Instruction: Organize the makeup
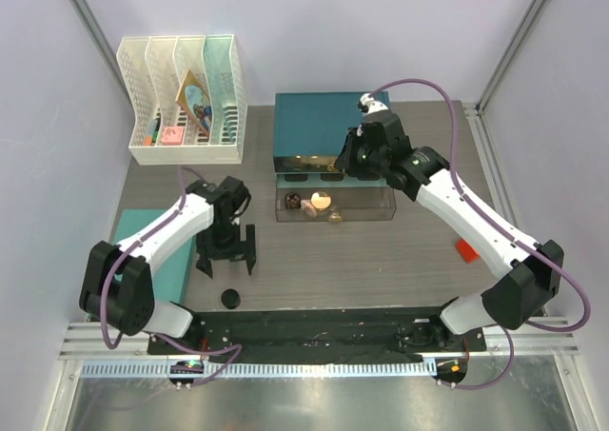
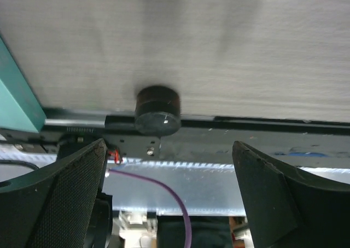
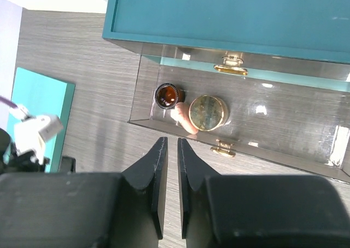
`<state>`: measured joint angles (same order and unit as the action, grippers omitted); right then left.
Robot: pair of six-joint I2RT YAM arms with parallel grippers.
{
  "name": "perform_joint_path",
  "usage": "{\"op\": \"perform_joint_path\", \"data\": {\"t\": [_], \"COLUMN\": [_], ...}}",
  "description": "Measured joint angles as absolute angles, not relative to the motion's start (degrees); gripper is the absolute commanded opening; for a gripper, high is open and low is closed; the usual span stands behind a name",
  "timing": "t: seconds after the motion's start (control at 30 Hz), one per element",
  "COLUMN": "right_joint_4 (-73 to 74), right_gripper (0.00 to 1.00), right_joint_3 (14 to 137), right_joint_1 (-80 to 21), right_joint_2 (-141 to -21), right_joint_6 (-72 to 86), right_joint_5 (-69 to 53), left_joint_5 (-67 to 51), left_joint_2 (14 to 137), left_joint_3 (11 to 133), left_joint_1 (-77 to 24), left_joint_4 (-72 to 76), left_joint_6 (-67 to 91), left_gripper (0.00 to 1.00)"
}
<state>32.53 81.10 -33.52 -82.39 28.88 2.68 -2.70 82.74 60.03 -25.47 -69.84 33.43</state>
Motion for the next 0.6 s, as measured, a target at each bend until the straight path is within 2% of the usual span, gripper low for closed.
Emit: {"op": "perform_joint_path", "data": {"t": [0.3, 0.4, 0.6], "right_joint_4": [31.7, 31.7, 31.7], "right_gripper": [0.19, 0.19, 0.2], "right_joint_3": [81.1, 81.1, 81.1], "right_joint_1": [-33.5, -33.5, -33.5], "right_joint_2": [-83.4, -83.9, -84.1], "right_joint_6": [28.6, 28.6, 28.6], "right_joint_5": [0.5, -0.4, -0.8], "left_joint_5": [-5.8, -6.4, -6.7], "left_joint_2": [79.0, 79.2, 81.0], "left_joint_3": [47.8, 45.1, 44.0], "left_joint_1": [-25.5, -25.5, -25.8], "left_joint_4": [-66.0, -63.5, -60.8], "left_joint_6": [38.9, 40.1, 41.9], "left_gripper": [0.98, 0.95, 0.81]}}
